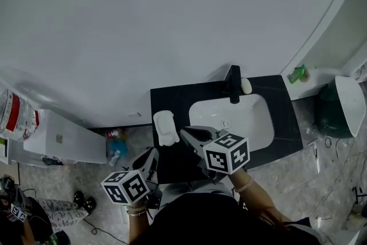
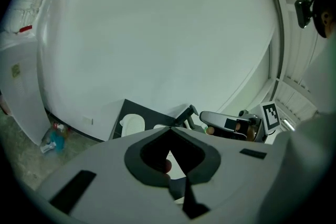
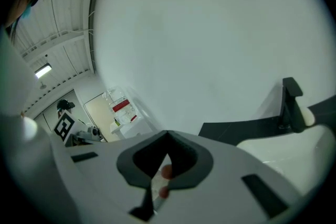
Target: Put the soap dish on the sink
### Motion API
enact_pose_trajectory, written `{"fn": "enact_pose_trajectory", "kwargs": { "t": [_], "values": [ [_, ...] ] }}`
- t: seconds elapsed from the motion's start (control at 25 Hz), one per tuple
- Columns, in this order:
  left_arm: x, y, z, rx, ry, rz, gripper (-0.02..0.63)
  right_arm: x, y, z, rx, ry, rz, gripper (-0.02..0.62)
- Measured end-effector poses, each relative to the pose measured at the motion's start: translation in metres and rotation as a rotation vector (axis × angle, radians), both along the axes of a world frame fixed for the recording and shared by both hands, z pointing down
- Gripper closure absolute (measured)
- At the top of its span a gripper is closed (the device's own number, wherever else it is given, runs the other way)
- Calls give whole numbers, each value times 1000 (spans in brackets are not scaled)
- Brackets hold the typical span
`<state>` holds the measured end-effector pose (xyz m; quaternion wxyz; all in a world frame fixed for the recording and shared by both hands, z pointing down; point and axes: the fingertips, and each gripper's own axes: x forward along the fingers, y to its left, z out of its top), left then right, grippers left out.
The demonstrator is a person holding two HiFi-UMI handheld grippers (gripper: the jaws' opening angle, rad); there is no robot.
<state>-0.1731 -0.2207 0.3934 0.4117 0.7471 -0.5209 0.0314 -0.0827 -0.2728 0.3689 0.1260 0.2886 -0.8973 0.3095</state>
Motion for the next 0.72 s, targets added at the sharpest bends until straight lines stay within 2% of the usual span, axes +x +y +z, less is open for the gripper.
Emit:
{"fn": "enact_pose_trajectory", "kwargs": {
  "t": [0.12, 0.32, 0.72],
  "values": [
    [-1, 2, -5, 20, 9, -17, 604, 5, 2, -1, 3, 8, 23, 575],
    [3, 0, -16, 61, 85, -63, 604, 9, 5, 0, -9, -6, 44, 575],
    [26, 4, -13, 39, 99, -31, 604, 12, 11, -9, 12, -85, 27, 577]
  ]
}}
